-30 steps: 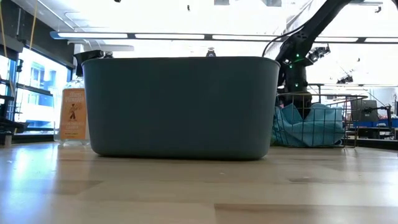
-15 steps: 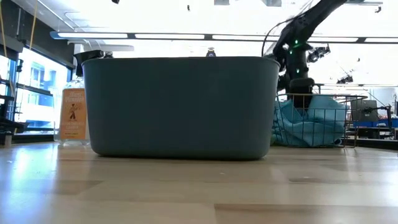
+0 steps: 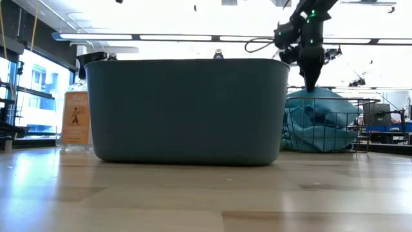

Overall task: Sort microfiber towel by color & place in baskets
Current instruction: Put the blue microfiber cloth into the gold wire basket

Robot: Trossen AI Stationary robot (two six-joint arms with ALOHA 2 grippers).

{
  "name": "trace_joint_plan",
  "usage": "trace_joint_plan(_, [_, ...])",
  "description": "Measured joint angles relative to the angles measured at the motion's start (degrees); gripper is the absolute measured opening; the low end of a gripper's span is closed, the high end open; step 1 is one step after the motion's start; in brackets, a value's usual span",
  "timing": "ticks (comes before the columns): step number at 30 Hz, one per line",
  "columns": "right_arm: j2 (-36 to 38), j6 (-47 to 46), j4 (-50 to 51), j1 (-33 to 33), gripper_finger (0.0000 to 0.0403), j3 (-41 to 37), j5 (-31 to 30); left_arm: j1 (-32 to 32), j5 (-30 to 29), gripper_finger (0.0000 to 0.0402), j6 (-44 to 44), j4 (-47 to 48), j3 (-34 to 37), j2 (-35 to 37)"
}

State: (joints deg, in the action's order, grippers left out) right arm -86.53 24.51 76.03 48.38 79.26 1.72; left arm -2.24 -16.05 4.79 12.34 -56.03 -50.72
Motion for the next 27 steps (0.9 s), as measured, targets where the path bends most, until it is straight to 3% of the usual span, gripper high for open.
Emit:
trace_joint_plan(11, [0.11, -3.42, 2.78, -0.02, 0.0245, 14.64, 3.12, 0.0, -0.05, 0.0227, -6.31, -0.03, 0.02, 0.37])
trace_joint_plan(14, [0.35, -6.7, 1.04, -0.02, 0.0217, 14.26, 3.21, 0.0, -0.17, 0.0227, -8.01, 0.05, 0.02, 0.65])
trace_joint_plan(17, [1.98, -9.47, -3.38, -0.02, 0.0142, 8.93, 4.49, 0.0, -1.08, 0.0227, -9.0, 0.09, 0.02, 0.78])
trace_joint_plan(20, [6.04, -12.16, -10.66, -0.02, 0.0036, -1.41, 6.45, 0.0, -1.78, 0.0227, -9.56, 0.0, 0.04, 0.9])
trace_joint_plan(21, [7.73, -13.35, -13.48, -0.04, 0.0018, -5.29, 7.21, 0.0, -2.12, 0.0227, -9.56, 0.03, 0.04, 0.9])
trace_joint_plan(27, [17.29, -22.52, -31.17, -0.02, 0.0008, -25.53, 8.98, 0.02, -6.43, 0.0227, -9.56, 0.07, 0.04, 0.88])
